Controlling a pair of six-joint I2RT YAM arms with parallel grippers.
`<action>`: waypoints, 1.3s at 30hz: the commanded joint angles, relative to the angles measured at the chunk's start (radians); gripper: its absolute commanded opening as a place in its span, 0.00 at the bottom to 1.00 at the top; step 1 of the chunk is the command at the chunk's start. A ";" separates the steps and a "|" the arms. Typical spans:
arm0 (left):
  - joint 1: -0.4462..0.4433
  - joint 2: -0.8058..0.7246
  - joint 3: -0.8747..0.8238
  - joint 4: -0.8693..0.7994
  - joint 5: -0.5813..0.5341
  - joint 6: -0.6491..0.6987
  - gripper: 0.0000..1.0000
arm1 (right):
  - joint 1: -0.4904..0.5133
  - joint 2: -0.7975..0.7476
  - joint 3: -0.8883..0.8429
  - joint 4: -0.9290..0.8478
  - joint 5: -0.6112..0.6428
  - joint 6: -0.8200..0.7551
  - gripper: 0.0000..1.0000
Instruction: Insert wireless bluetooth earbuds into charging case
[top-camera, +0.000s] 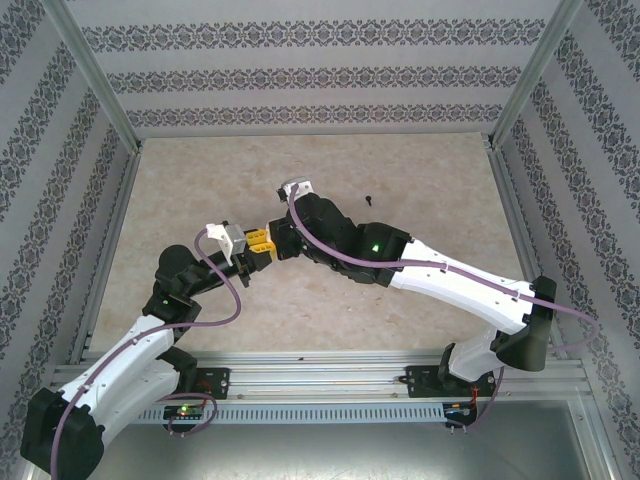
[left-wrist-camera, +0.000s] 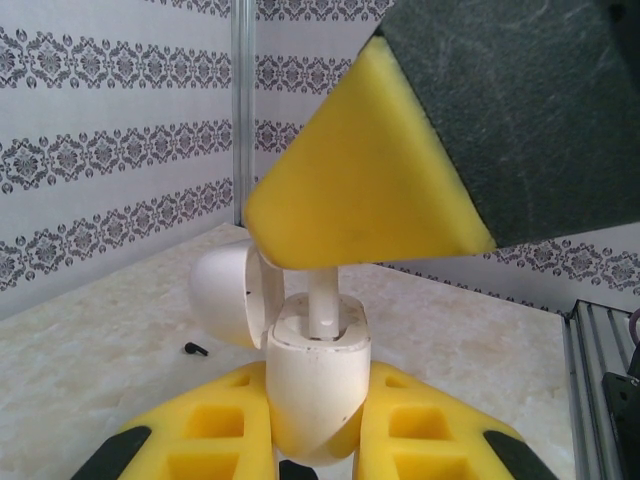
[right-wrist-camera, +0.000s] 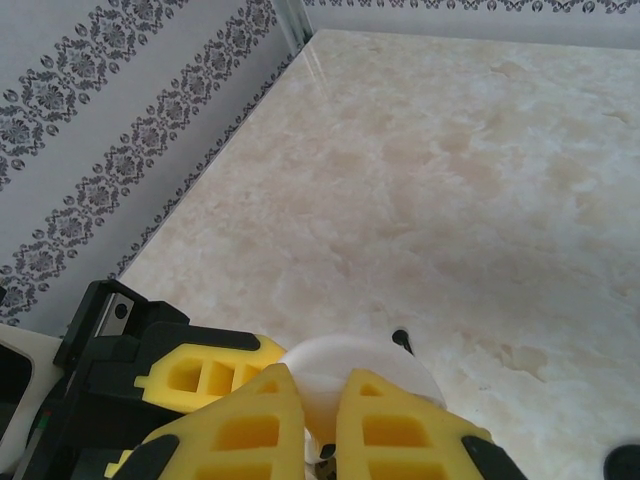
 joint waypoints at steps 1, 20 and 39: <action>-0.010 -0.012 0.013 0.062 0.010 -0.014 0.00 | -0.008 -0.014 -0.039 -0.013 -0.007 -0.026 0.10; -0.011 -0.006 0.021 0.054 0.016 -0.019 0.00 | -0.012 -0.023 -0.037 -0.045 0.008 -0.083 0.09; -0.011 0.022 0.034 0.076 0.010 -0.041 0.00 | -0.031 0.021 -0.024 -0.064 -0.134 -0.105 0.15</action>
